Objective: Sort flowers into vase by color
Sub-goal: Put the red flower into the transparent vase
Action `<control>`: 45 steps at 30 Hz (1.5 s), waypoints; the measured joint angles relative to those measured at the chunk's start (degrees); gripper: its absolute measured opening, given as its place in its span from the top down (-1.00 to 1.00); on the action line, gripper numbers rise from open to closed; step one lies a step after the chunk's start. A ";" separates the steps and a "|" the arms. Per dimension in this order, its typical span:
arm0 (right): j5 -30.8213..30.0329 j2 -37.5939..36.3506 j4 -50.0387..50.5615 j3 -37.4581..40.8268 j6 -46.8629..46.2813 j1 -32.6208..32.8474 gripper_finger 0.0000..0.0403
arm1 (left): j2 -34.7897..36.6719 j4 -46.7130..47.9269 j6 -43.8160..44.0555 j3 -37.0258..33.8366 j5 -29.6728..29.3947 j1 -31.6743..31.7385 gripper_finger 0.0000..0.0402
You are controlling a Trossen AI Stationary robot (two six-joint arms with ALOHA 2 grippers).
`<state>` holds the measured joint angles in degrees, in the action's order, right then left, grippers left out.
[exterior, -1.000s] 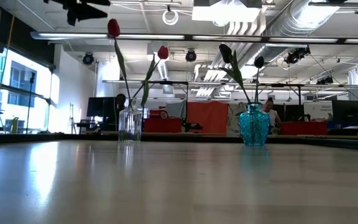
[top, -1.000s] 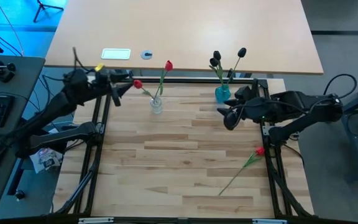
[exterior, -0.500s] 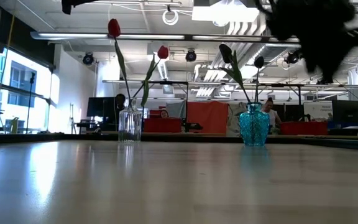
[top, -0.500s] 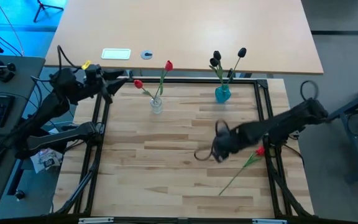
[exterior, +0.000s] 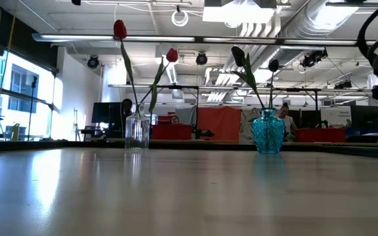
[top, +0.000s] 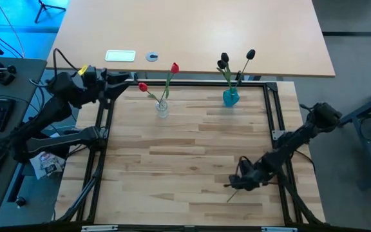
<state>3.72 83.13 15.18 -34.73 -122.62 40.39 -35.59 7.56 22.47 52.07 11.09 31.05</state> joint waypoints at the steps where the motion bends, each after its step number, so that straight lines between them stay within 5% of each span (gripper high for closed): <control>1: -0.43 0.00 0.39 -0.12 -0.61 0.54 -0.13 | 0.00 -1.05 0.40 0.00 -0.02 -0.24 -0.12; 9: -5.17 -0.10 6.24 -0.71 -6.32 2.96 -0.12 | 0.00 -8.08 -0.87 -0.02 -0.04 -1.59 -0.12; 17: -3.00 -1.76 13.23 -0.61 -5.43 2.72 -0.08 | -0.02 -7.45 -1.60 -0.07 -0.05 -3.57 -0.12; 20: -1.48 -3.41 17.94 -0.45 -1.93 2.74 0.12 | -0.30 -7.48 -2.01 -0.07 -0.04 -4.14 -0.12; 25: -1.10 -9.15 26.63 -0.29 -2.29 2.74 0.81 | -0.39 -7.83 -3.60 -0.07 -0.06 -4.94 -0.12; 27: -1.07 -11.33 31.20 -0.31 -2.47 2.74 0.94 | -0.50 -7.83 -3.60 -0.07 -0.10 -4.92 -0.12; 34: 2.83 -13.00 42.07 -0.15 -3.59 2.54 0.98 | -0.50 -7.88 -3.86 -0.07 -0.13 -4.92 -0.12; 45: 2.51 -8.75 30.12 5.12 -5.32 1.35 1.00 | -0.55 -13.02 3.40 -0.07 8.14 -8.86 -0.12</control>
<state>6.22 74.38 45.30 -29.62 -127.94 41.74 -36.14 -5.46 25.87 52.01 19.23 22.19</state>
